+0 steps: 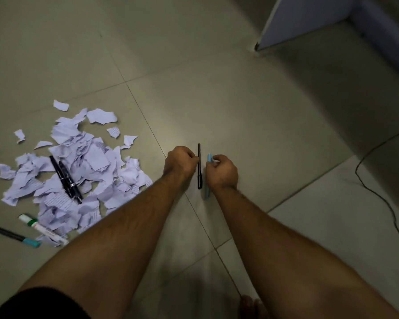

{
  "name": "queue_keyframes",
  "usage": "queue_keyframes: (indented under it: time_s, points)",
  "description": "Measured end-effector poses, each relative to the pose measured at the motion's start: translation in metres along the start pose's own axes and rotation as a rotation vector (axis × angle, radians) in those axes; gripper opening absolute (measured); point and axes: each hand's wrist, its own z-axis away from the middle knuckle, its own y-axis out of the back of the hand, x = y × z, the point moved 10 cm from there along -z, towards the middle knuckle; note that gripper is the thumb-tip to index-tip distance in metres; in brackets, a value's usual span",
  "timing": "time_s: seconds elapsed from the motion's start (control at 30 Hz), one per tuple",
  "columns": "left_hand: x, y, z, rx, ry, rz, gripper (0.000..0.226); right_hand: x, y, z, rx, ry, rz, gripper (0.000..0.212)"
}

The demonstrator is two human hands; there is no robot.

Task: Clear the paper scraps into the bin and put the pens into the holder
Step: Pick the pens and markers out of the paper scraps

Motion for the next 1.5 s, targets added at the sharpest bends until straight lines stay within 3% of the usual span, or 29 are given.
queue_keyframes:
  time_s: [0.13,0.3,0.53,0.67,0.8,0.97,1.13,1.5]
  points:
    - [-0.015,0.021,0.005,0.053,-0.009,-0.003,0.013,-0.019,0.001,0.012,0.062,0.026,-0.083,0.025]
    - [-0.053,0.066,0.009,0.116,0.048,0.131,0.015,-0.069,-0.04,0.035,-0.067,0.11,-0.168,0.021]
    - [-0.124,0.187,0.049,0.55,0.198,0.075,0.022,-0.135,-0.139,0.083,-0.336,0.179,-0.072,0.022]
    - [-0.181,0.243,0.071,0.706,0.37,0.119,0.019,-0.184,-0.199,0.138,-0.499,0.349,-0.009,0.017]
    - [-0.221,0.26,0.07,0.656,0.413,0.124,0.018,-0.194,-0.24,0.168,-0.576,0.448,0.141,0.019]
    - [-0.228,0.245,0.054,0.548,0.379,0.068,0.019,-0.184,-0.252,0.162,-0.509,0.483,0.276,0.023]
    - [-0.236,0.249,0.041,0.552,0.491,0.053,0.028,-0.194,-0.263,0.168,-0.459,0.646,0.416,0.024]
    - [-0.232,0.251,0.035,0.431,0.591,0.023,0.047,-0.192,-0.262,0.162,-0.445,0.593,0.465,0.024]
